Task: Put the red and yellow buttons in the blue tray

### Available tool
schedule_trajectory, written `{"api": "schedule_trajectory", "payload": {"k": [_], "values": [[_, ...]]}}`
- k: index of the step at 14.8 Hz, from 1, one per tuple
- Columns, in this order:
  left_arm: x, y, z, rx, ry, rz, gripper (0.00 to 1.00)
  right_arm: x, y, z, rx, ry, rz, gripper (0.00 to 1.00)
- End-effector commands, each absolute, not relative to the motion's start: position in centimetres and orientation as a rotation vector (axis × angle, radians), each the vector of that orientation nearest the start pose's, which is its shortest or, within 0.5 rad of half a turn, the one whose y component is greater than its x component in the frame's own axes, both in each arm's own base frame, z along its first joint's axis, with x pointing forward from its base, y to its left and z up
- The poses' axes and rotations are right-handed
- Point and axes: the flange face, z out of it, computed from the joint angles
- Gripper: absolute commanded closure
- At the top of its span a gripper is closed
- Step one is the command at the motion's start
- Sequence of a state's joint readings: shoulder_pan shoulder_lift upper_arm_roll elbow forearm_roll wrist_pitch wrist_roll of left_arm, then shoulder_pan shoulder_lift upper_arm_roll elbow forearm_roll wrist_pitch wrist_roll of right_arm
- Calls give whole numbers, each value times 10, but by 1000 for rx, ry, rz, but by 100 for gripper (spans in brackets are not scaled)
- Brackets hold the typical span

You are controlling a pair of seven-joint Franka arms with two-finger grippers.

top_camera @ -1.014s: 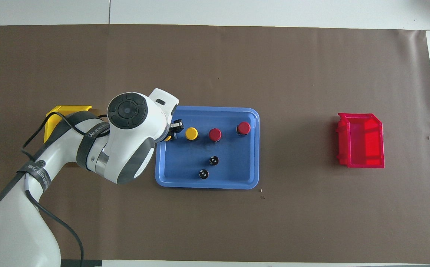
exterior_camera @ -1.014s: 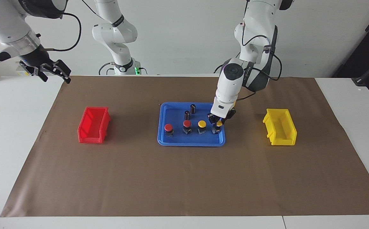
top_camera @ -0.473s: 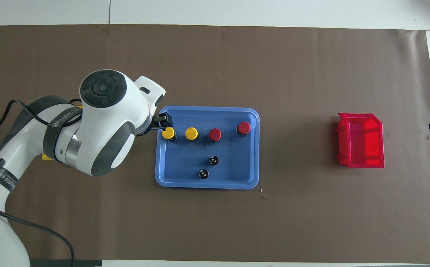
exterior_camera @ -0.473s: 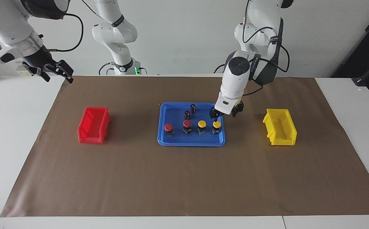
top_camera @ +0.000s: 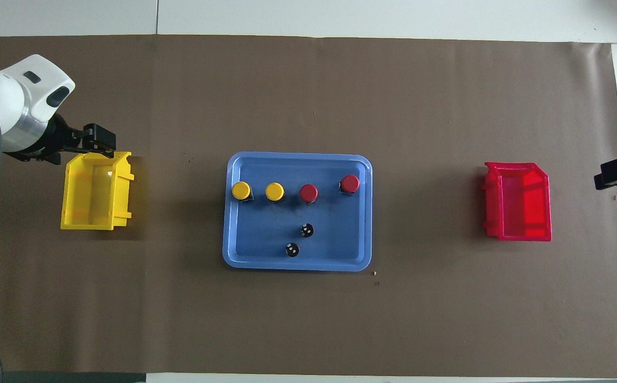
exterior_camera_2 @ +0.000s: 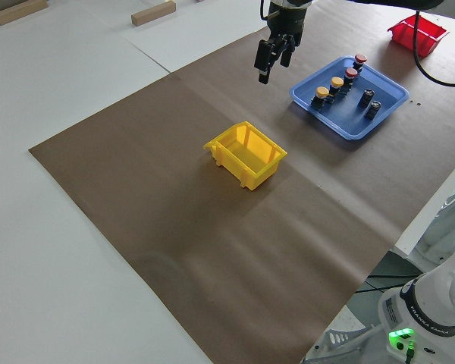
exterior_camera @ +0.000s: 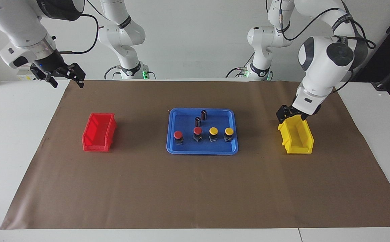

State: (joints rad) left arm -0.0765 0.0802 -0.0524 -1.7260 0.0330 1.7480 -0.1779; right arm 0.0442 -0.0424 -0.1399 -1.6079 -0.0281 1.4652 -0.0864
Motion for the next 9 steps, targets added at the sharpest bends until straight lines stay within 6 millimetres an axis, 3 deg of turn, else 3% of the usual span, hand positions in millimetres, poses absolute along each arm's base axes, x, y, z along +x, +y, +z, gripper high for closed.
{"api": "schedule_trajectory", "payload": {"k": [1, 2, 5, 9], "values": [[559, -39, 558, -3091, -90, 106, 0, 524, -62, 625, -3157, 14, 143, 0], [558, -30, 565, -3091, -84, 119, 0, 523, -64, 623, -3156, 31, 147, 0], [548, -31, 596, -3095, 102, 72, 0, 522, -61, 623, -3150, 21, 148, 0], [540, -33, 620, -3098, 123, 53, 0, 520, -59, 621, -3148, 11, 165, 0]]}}
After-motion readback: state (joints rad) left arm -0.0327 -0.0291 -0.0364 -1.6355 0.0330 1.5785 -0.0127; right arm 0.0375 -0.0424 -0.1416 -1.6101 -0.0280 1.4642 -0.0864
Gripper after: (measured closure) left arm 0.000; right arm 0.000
